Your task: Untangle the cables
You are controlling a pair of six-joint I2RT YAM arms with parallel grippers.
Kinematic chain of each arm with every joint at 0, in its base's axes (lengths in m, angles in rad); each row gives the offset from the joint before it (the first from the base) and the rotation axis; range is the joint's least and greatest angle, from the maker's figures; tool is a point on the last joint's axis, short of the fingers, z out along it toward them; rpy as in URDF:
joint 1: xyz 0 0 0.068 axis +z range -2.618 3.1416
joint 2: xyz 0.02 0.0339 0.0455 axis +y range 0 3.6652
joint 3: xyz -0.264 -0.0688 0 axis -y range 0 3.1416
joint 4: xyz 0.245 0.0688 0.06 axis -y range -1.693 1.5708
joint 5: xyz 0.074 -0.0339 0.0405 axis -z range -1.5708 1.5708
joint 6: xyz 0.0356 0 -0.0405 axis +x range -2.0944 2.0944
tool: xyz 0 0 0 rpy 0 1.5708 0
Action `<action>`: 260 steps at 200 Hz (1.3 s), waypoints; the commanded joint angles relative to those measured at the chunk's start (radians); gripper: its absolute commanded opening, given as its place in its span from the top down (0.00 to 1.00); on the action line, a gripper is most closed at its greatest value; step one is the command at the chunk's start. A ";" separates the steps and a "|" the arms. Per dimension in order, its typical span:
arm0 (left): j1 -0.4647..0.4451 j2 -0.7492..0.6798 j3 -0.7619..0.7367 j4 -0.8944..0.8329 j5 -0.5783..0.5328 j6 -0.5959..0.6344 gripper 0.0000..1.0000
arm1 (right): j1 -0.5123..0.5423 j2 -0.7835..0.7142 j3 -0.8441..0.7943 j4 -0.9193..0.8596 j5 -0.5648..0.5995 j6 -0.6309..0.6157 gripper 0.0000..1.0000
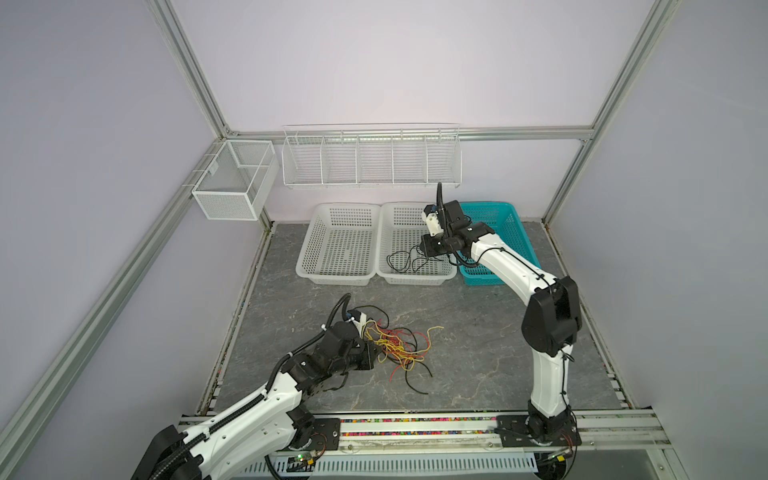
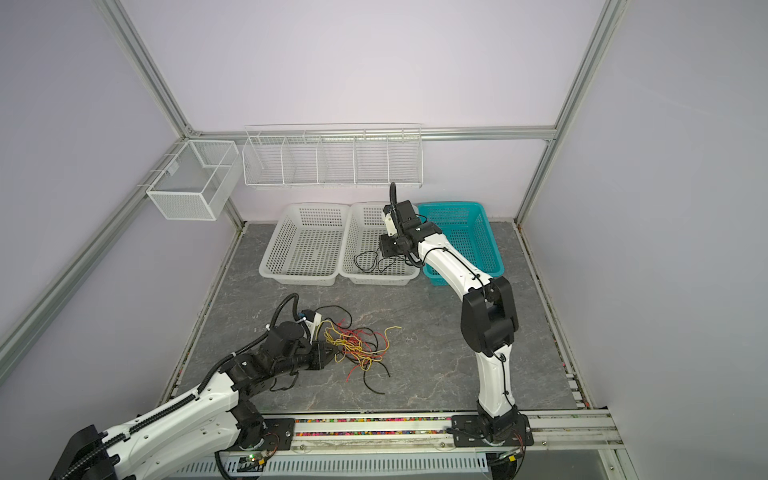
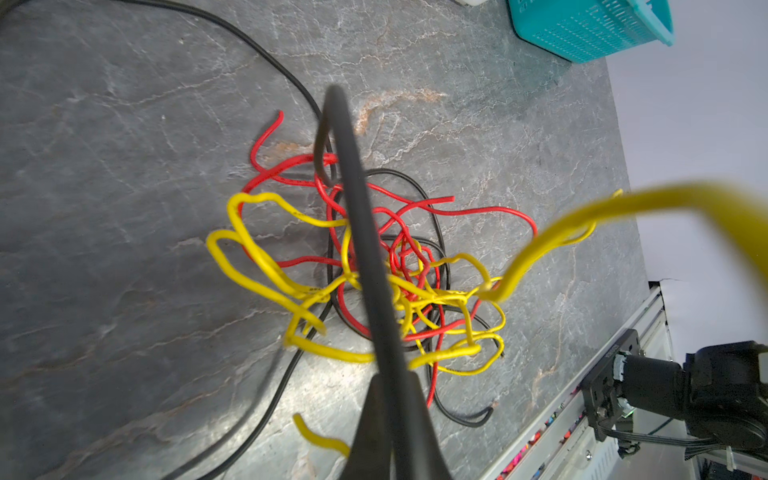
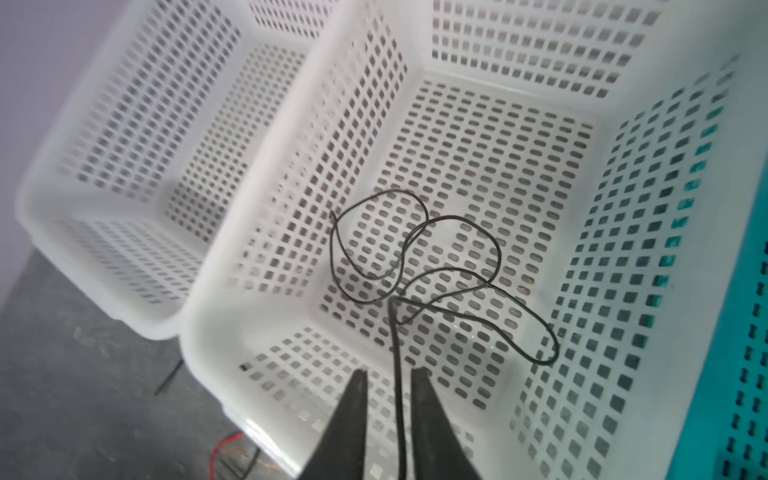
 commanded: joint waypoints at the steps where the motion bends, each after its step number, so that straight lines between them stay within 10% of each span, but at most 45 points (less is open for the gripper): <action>1: 0.002 0.002 0.001 0.016 0.017 -0.007 1.00 | 0.026 -0.023 0.080 -0.127 0.032 -0.048 0.70; 49: 0.002 0.000 0.004 0.021 0.029 -0.014 1.00 | 0.052 -0.215 -0.078 -0.098 0.027 -0.073 0.47; 121: 0.002 -0.040 0.009 0.014 0.042 -0.043 1.00 | 0.069 -0.365 -0.185 -0.152 -0.001 -0.082 0.43; 198: 0.002 -0.016 0.004 0.014 0.042 -0.018 1.00 | -0.022 -0.575 -0.694 0.006 0.162 -0.021 0.41; 260: 0.002 -0.003 -0.008 0.034 0.036 -0.015 1.00 | -0.113 -0.503 -0.767 0.131 0.024 0.003 0.45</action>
